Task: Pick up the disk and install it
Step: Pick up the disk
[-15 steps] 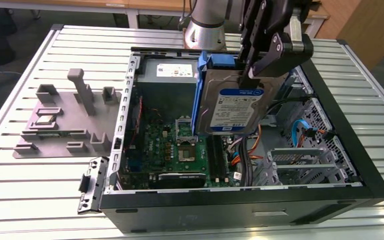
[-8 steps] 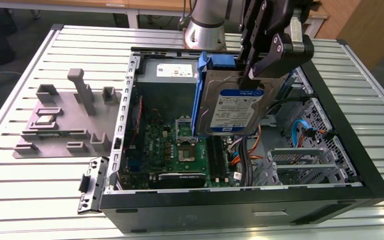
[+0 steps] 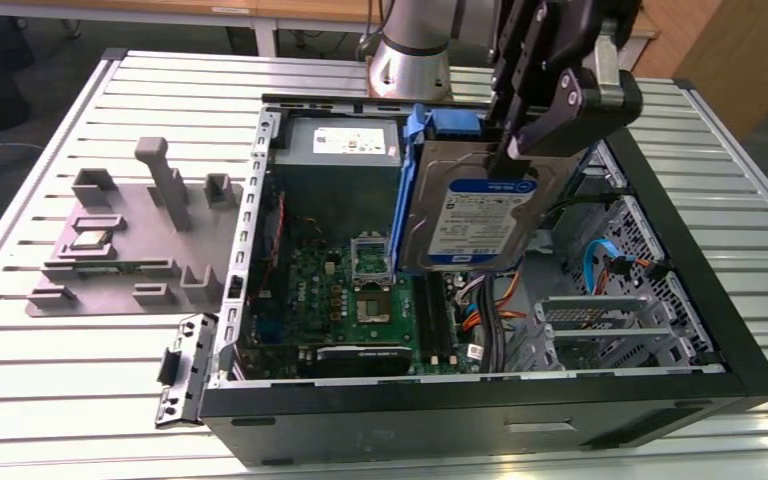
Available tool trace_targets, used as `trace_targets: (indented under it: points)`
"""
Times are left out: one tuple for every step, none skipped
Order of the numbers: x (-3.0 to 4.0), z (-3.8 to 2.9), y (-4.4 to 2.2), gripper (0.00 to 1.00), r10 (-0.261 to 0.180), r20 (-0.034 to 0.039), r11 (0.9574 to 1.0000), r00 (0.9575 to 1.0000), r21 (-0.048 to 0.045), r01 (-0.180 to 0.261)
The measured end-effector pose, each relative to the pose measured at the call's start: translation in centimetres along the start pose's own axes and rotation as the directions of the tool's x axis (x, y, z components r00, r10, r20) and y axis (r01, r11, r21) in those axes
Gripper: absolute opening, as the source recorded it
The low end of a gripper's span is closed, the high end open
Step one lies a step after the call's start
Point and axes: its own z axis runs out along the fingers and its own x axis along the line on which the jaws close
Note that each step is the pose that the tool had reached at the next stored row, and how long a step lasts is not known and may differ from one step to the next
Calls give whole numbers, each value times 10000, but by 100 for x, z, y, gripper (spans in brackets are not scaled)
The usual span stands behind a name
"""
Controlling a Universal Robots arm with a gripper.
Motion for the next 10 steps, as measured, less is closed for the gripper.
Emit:
trace_targets:
  points:
    - [0,-1,-23,35,0,0,10000,10000,-2,0]
    - [1,-1,-43,35,0,0,10000,10000,-3,0]
    - [1,-1,-63,35,0,0,10000,10000,-4,0]
    - [0,-2,-84,35,0,0,10000,10000,-6,0]
    - [0,-3,-101,35,1,0,10000,10000,-6,-1]
    - [1,-3,-110,35,0,0,10000,10000,-6,0]
    - [1,-3,-113,35,0,1,10000,10000,-6,0]
    - [1,-3,-114,35,1,0,10000,10000,-6,-1]
    - [1,-3,-114,35,2,1,10000,10000,-6,-2]
    - [0,-7,-115,35,1,2,10000,10000,-6,-1]
